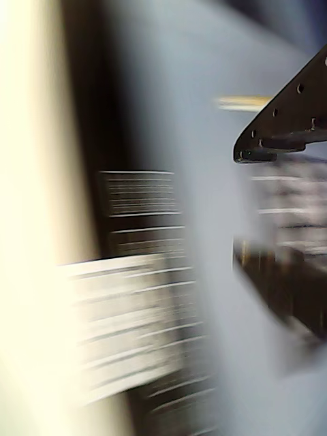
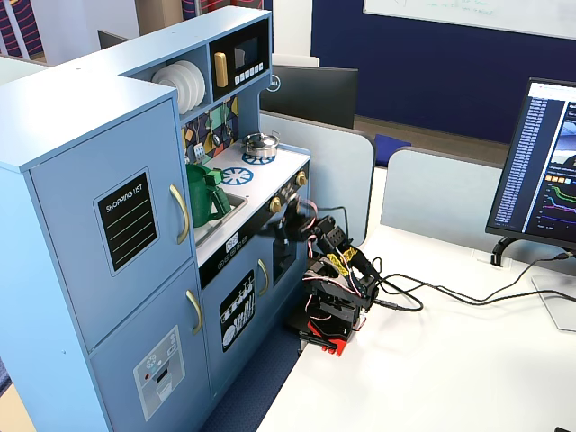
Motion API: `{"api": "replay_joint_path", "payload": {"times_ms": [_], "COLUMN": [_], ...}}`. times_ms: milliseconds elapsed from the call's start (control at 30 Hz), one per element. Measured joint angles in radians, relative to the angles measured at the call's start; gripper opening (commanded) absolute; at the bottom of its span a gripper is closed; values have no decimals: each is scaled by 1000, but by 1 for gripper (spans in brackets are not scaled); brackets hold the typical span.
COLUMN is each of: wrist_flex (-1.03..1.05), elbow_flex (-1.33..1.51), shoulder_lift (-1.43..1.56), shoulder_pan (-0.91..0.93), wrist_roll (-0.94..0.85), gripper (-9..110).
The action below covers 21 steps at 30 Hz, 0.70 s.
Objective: Take off the lid from the green recipient and place it on the counter
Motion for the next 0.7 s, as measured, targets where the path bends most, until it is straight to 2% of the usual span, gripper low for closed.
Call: {"api": "replay_joint_path", "payload": {"times_ms": [200, 400, 700], "wrist_flex": [-181, -411, -503], "elbow_flex": [-156, -221, -367], "shoulder_lift": [-129, -258, -463], "shoulder_pan": [3, -12, -41], "wrist_roll": [-12, -55, -84], "gripper": [40, 39, 39]}}
